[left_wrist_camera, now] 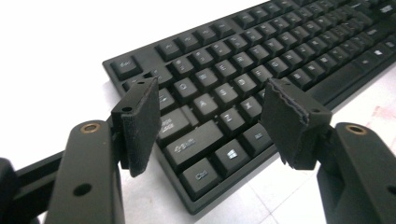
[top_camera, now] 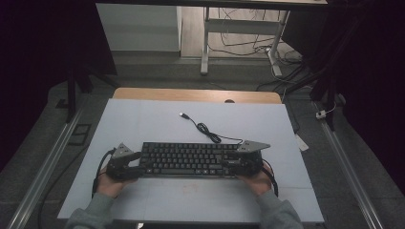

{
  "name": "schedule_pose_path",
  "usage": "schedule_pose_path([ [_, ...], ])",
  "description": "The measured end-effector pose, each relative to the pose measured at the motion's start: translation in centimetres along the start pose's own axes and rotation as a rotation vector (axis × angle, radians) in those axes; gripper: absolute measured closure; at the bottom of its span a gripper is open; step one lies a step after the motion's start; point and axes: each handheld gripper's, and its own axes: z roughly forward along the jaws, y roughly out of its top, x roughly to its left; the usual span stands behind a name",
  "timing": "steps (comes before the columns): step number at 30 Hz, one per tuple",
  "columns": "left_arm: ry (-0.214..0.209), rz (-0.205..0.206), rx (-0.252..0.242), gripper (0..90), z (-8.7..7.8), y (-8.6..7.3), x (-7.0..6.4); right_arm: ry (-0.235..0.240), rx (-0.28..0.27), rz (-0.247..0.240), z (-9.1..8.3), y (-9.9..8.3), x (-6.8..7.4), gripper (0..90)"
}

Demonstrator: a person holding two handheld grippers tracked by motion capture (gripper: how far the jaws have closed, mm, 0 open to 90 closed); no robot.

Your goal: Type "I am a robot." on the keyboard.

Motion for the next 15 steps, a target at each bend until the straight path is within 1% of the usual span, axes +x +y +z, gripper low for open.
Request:
schedule_pose_path([
  [5,-0.046,0.042,0.023,36.3,0.2,0.9,-0.5,0.002,-0.01,0.007,-0.1,-0.1,0.0,51.0],
  [6,-0.053,0.06,0.036,36.2,0.3,1.2,-0.7,0.004,-0.008,0.007,-0.1,-0.1,0.0,50.9],
  [7,-0.053,0.06,0.036,36.1,0.3,1.2,-0.7,0.004,-0.008,0.007,-0.1,-0.1,0.0,50.9],
  [8,-0.055,0.065,0.037,36.1,0.3,1.4,-0.8,0.002,-0.005,0.008,-0.2,-0.2,0.0,50.7],
  [9,-0.065,0.078,0.042,36.1,0.4,1.9,-0.9,0.002,-0.013,0.011,-0.2,-0.2,0.0,50.6],
  [10,-0.065,0.078,0.042,36.2,0.4,1.9,-0.9,0.001,-0.011,0.011,-0.3,-0.2,-0.1,50.5],
  [11,-0.072,0.082,0.044,36.8,0.4,2.2,-0.9,-0.01,-0.007,0.01,-0.4,-0.3,-0.1,50.5],
  [13,-0.098,0.102,0.053,37.2,0.6,3.1,-0.9,-0.003,-0.013,0.013,-0.4,-0.4,-0.1,50.4],
  [14,-0.098,0.102,0.053,37.3,0.6,3.1,-0.9,-0.013,-0.008,0.01,-0.5,-0.4,-0.1,50.3],
  [15,-0.103,0.109,0.056,37.7,0.6,3.4,-1.0,-0.012,-0.01,0.011,-0.6,-0.5,-0.1,50.3],
])
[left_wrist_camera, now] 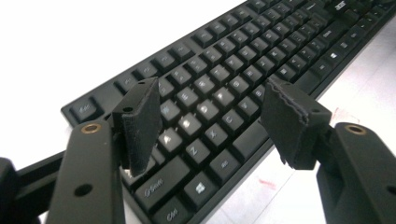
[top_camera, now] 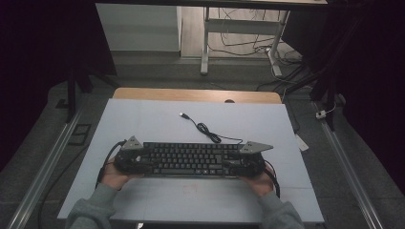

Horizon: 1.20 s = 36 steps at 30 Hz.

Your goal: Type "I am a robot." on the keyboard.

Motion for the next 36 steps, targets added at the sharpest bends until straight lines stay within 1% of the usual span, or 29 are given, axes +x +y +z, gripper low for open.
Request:
schedule_pose_path([
  [2,-0.011,0.016,0.004,39.2,0.1,0.5,0.0,0.01,-0.003,0.002,-0.1,-0.1,0.0,50.3],
  [5,-0.029,0.032,0.003,40.7,0.5,1.0,-0.2,0.0,0.0,0.001,-0.2,-0.2,0.0,50.3],
  [6,-0.041,0.048,0.01,43.2,0.8,1.2,-0.3,0.001,0.003,0.002,-0.2,-0.3,0.0,50.1],
  [8,-0.047,0.055,0.014,46.2,1.0,1.3,-0.4,0.007,0.003,0.003,-0.2,-0.4,0.0,50.0],
  [9,-0.052,0.061,0.02,47.4,1.2,1.3,-0.5,0.0,0.003,0.001,-0.2,-0.4,0.0,50.0],
  [12,-0.063,0.081,0.044,52.6,1.8,1.2,-1.1,0.008,0.001,0.0,-0.2,-0.6,0.1,50.0],
  [13,-0.063,0.081,0.044,55.6,1.8,1.2,-1.1,0.008,0.002,0.0,-0.2,-0.6,0.1,50.0],
  [14,-0.068,0.089,0.046,59.4,1.9,1.2,-1.4,0.008,0.002,0.0,-0.2,-0.6,0.1,50.0],
  [18,-0.06,0.1,0.053,80.1,2.1,1.1,-1.8,0.0,0.004,-0.006,-0.2,-0.5,0.1,49.9],
  [19,-0.066,0.108,0.064,84.1,2.3,1.1,-1.9,-0.001,0.006,-0.007,-0.3,-0.5,0.1,50.0],
  [20,-0.066,0.108,0.064,87.2,2.3,1.1,-1.9,-0.001,0.006,-0.006,-0.3,-0.5,0.1,50.0],
  [21,-0.069,0.108,0.067,88.5,2.4,1.1,-1.9,-0.001,0.006,-0.004,-0.2,-0.6,0.1,50.0],
  [29,-0.1,0.135,0.104,88.7,3.5,0.8,-2.9,-0.002,0.005,-0.002,-0.2,-0.6,0.0,50.0],
  [34,-0.107,0.158,0.131,88.7,4.4,0.7,-3.6,-0.002,0.008,-0.002,-0.2,-0.6,-0.1,50.0],
  [36,-0.106,0.161,0.134,88.7,4.6,0.7,-3.7,-0.002,0.008,-0.001,-0.2,-0.6,-0.1,50.0],
])
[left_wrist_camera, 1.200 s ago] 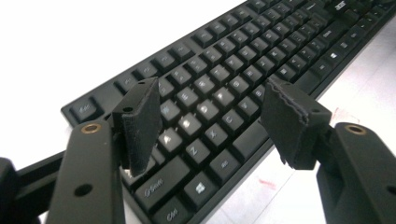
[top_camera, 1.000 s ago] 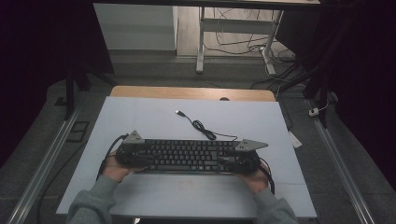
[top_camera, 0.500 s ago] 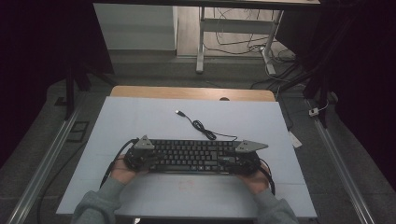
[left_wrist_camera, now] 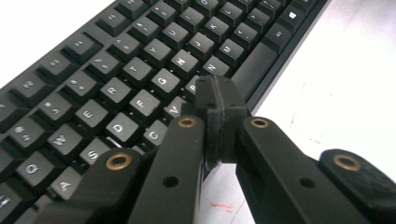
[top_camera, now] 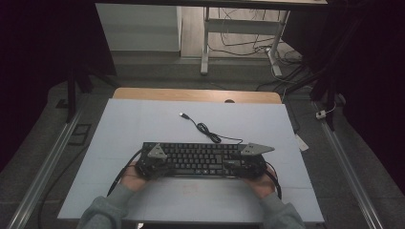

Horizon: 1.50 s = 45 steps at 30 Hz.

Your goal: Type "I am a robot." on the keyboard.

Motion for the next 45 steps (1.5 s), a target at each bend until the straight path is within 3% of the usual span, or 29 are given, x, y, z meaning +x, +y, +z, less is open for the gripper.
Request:
schedule_pose_path([
  [23,0.02,0.02,0.035,88.7,1.2,-0.2,-0.4,-0.007,0.007,-0.003,0.1,-0.1,0.0,49.7],
  [26,0.029,0.023,0.014,88.6,0.8,-0.1,-0.4,-0.008,0.005,-0.003,0.1,0.0,0.0,49.7],
  [31,0.039,-0.006,-0.043,88.4,-0.2,0.1,-0.1,-0.007,0.004,-0.003,0.1,0.0,-0.1,49.7],
  [34,0.037,-0.027,-0.071,81.9,-0.8,0.1,0.2,-0.001,0.0,0.001,0.2,-0.1,-0.1,49.6],
  [37,0.051,-0.058,-0.112,62.7,-1.5,0.0,0.4,-0.002,0.0,-0.002,0.1,-0.1,-0.1,49.2],
  [39,0.064,-0.074,-0.136,58.2,-2.1,0.0,0.5,-0.003,0.002,-0.004,0.1,0.0,0.0,49.0],
  [40,0.065,-0.088,-0.147,51.5,-2.4,0.0,0.7,-0.004,0.002,-0.006,0.1,0.0,0.0,48.7],
  [45,0.084,-0.145,-0.172,43.5,-3.4,-0.1,1.5,0.004,-0.003,-0.005,0.1,0.0,0.0,48.1],
])
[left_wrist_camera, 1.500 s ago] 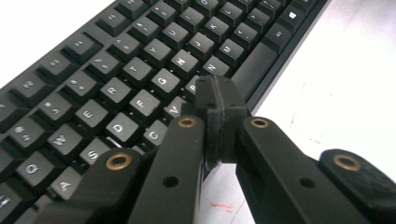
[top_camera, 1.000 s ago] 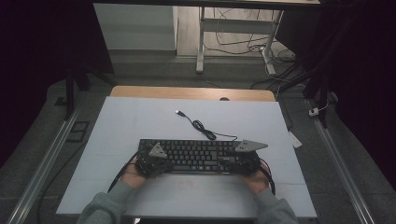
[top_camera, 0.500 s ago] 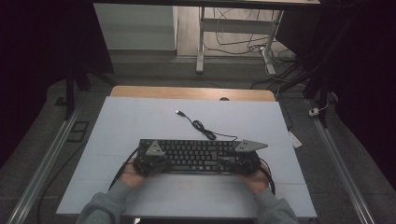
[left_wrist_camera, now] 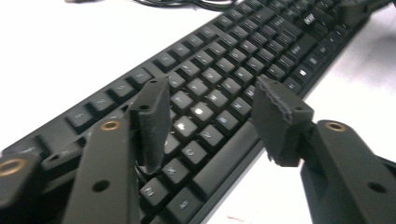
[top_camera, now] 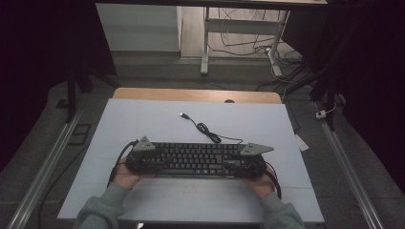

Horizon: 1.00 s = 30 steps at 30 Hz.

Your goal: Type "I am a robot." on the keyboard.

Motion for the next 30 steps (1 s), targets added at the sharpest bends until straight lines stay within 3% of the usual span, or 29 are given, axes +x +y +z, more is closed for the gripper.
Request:
schedule_pose_path([
  [7,0.036,-0.055,0.005,33.5,-0.4,-0.2,0.9,0.0,-0.002,0.0,-0.1,0.0,0.0,47.2],
  [30,0.076,-0.097,-0.003,33.1,-1.0,-0.3,2.0,-0.004,-0.002,0.001,0.0,0.0,0.0,46.7],
])
